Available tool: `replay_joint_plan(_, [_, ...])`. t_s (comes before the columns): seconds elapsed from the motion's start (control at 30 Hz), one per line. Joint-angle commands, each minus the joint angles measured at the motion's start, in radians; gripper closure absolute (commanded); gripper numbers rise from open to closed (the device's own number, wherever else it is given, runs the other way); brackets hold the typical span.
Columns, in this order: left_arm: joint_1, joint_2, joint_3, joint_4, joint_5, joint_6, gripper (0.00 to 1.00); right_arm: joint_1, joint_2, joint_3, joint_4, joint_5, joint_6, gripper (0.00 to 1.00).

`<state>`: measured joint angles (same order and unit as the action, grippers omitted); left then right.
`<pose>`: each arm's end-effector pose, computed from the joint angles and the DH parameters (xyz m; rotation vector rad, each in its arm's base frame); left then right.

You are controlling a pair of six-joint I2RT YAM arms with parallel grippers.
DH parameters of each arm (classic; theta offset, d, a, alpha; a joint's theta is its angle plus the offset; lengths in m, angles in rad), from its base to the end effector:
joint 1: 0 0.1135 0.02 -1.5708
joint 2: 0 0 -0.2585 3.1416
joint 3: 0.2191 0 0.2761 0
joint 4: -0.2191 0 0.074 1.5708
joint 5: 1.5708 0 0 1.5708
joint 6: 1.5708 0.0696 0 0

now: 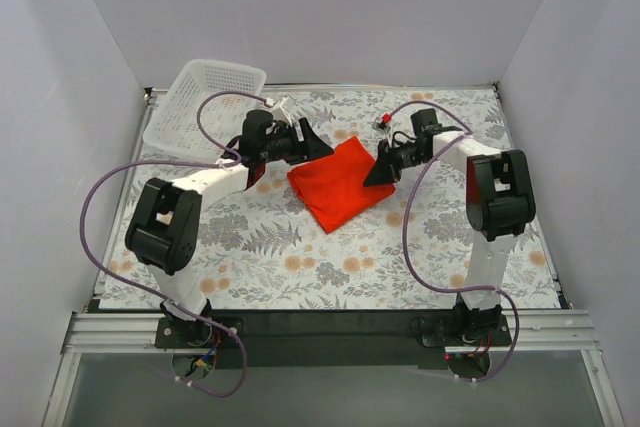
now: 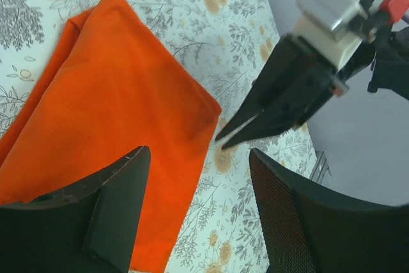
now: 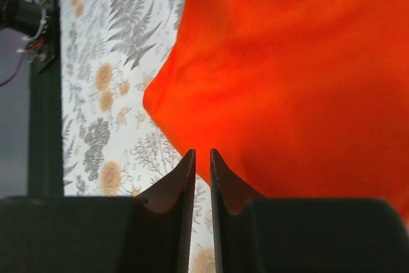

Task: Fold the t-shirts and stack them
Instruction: Neatly place the folded tshirt to the corner

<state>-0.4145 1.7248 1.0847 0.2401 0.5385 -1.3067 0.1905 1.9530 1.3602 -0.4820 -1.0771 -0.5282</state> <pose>0.3836 -0.2078 0.2040 -0.6052 2.2284 -1.5504 0.4051 0.1405 0.1585 -1.0944 1.9589 1.2123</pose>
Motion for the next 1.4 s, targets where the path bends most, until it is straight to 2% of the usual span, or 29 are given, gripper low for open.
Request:
replay_joint_plan(0.0, [-0.010,0.094,0.061,-0.030,0.051,-0.052,0.42,0.027,0.066,-0.012,-0.093,-0.121,-0.041,0.82])
replay_joint_plan(0.27, [-0.004,0.191,0.075,-0.024,0.025,-0.042,0.43,0.026,0.165,-0.012,-0.093,-0.034,-0.006,0.85])
replay_joint_plan(0.57, [0.112,0.217,-0.031,0.001,0.055,0.010,0.44,-0.016,0.247,-0.009,-0.093,0.036,0.023,0.88])
replay_joint_plan(0.77, [0.148,0.249,-0.051,0.008,0.092,0.023,0.45,-0.019,0.239,-0.007,-0.093,0.051,0.022,0.88])
replay_joint_plan(0.93, [0.158,0.204,-0.052,0.048,0.123,0.044,0.45,-0.017,0.201,0.022,-0.138,0.029,-0.030,0.85])
replay_joint_plan(1.0, [0.158,0.139,-0.046,0.068,0.153,0.063,0.44,-0.019,0.147,0.054,-0.213,0.043,-0.091,0.81])
replay_joint_plan(1.17, [0.158,-0.060,-0.040,0.053,0.138,0.157,0.39,-0.026,-0.015,0.082,-0.222,0.193,-0.107,0.64])
replay_joint_plan(1.2, [0.158,-0.097,-0.048,0.033,0.114,0.176,0.34,-0.028,-0.028,0.088,-0.216,0.221,-0.102,0.57])
replay_joint_plan(1.27, [0.160,-0.241,-0.089,0.004,0.062,0.236,0.30,-0.031,-0.036,0.102,-0.207,0.298,-0.081,0.48])
replay_joint_plan(1.3, [0.158,-0.301,-0.113,-0.005,0.002,0.262,0.28,-0.033,-0.029,0.125,-0.199,0.319,-0.069,0.38])
replay_joint_plan(1.37, [0.158,-0.468,-0.186,-0.034,-0.063,0.302,0.26,-0.036,0.004,0.145,-0.150,0.394,0.003,0.28])
